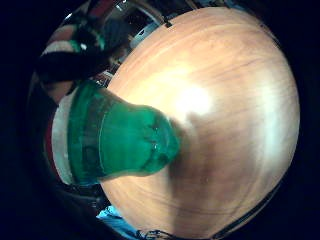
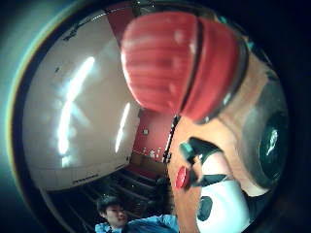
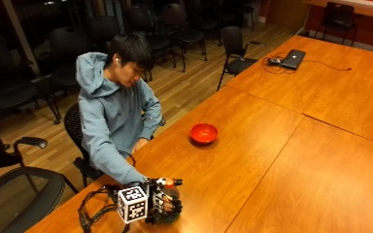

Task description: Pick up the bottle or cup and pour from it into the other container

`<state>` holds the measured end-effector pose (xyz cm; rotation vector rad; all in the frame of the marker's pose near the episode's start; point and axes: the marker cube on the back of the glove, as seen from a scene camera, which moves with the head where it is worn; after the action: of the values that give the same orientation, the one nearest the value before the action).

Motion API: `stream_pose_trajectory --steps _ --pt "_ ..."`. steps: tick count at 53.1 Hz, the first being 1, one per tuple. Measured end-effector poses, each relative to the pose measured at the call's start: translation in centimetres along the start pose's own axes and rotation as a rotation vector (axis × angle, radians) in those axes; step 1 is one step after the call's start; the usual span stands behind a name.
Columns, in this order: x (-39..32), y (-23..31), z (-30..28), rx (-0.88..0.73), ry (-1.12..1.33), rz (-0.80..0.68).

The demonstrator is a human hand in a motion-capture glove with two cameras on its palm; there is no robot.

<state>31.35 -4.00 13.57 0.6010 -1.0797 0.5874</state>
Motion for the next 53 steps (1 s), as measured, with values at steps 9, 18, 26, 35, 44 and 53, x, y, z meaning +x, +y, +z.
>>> stream_pose_trajectory --steps 9,18,26,35,44,53 --pt "-0.3 -0.3 0.3 0.035 -0.044 0.014" --pt "-0.6 -0.5 0.7 0.046 -0.042 0.018" --pt "-1.4 0.4 2.1 -0.011 0.010 -0.015" --pt "-4.2 1.1 3.7 -0.119 0.055 -0.066" --pt "-7.4 2.3 5.7 -0.206 0.037 -0.103" --pt "-10.0 3.5 7.3 -0.263 0.031 -0.128"
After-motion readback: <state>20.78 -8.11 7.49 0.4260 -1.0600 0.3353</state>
